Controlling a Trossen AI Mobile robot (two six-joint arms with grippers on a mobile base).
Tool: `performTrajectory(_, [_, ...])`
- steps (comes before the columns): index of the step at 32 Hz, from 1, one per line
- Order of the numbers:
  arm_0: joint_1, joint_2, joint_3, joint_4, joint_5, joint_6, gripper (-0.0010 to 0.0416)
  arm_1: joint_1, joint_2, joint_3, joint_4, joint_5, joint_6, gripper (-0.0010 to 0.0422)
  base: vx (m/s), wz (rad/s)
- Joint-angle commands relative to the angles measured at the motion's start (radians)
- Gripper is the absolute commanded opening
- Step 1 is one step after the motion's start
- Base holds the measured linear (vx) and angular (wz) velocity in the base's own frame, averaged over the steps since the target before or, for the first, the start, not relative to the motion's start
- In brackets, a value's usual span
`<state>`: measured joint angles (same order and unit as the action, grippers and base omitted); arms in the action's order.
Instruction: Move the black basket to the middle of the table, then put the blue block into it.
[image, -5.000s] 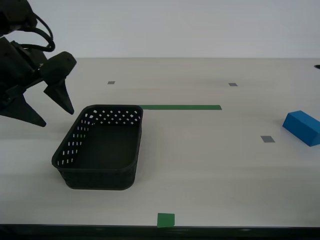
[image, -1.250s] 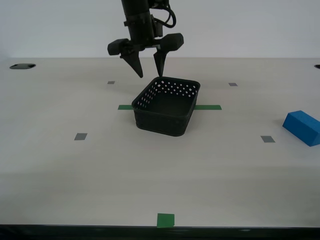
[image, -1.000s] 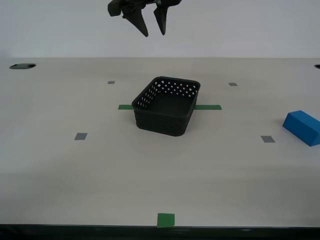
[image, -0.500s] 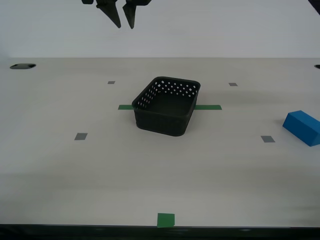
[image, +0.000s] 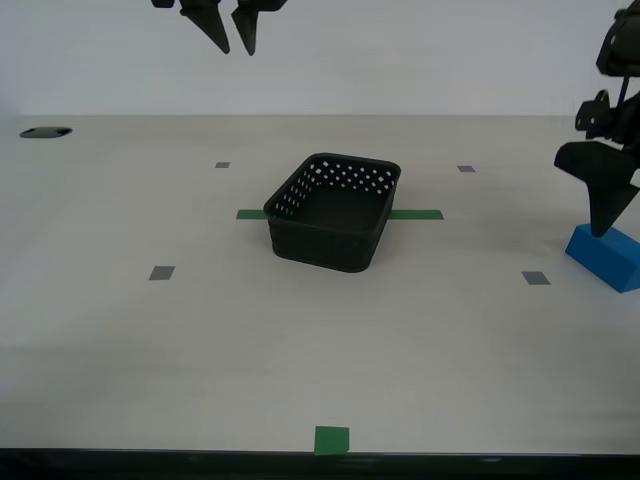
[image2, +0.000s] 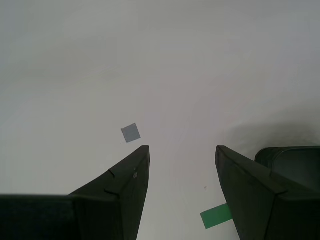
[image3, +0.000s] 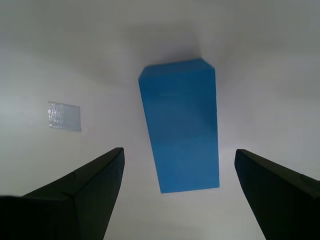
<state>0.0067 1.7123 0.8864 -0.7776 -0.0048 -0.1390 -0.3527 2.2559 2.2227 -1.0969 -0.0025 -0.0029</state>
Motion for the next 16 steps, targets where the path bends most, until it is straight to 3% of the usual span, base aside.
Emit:
performTrajectory(1, [0.001, 0.058, -0.001, 0.046, 0.009, -0.02, 0.0317, 0.004, 0.0, 0.001, 0.0, 0.002, 0.005, 0.0176, 0.0, 0.0])
performTrajectory(3, [0.001, 0.079, -0.001, 0.063, 0.045, -0.031, 0.0328, 0.006, 0.0, 0.001, -0.001, 0.002, 0.011, 0.0176, 0.0, 0.0])
performTrajectory(10, [0.001, 0.163, -0.002, 0.097, 0.049, -0.045, 0.0338, 0.007, 0.0, 0.001, -0.001, 0.002, 0.012, 0.0176, 0.0, 0.0])
performTrajectory(14, [0.002, 0.177, -0.002, 0.084, 0.049, -0.03, 0.0277, 0.007, 0.0, 0.001, 0.0, 0.002, 0.012, 0.0176, 0.0, 0.0])
performTrajectory(15, [0.002, 0.177, -0.002, 0.085, 0.049, -0.019, 0.0206, 0.007, 0.0, 0.001, 0.0, 0.002, 0.012, 0.0176, 0.0, 0.0])
performTrajectory(16, [0.002, 0.177, -0.002, 0.086, 0.049, -0.018, 0.0184, 0.007, 0.0, 0.001, 0.0, 0.002, 0.012, 0.0176, 0.0, 0.0])
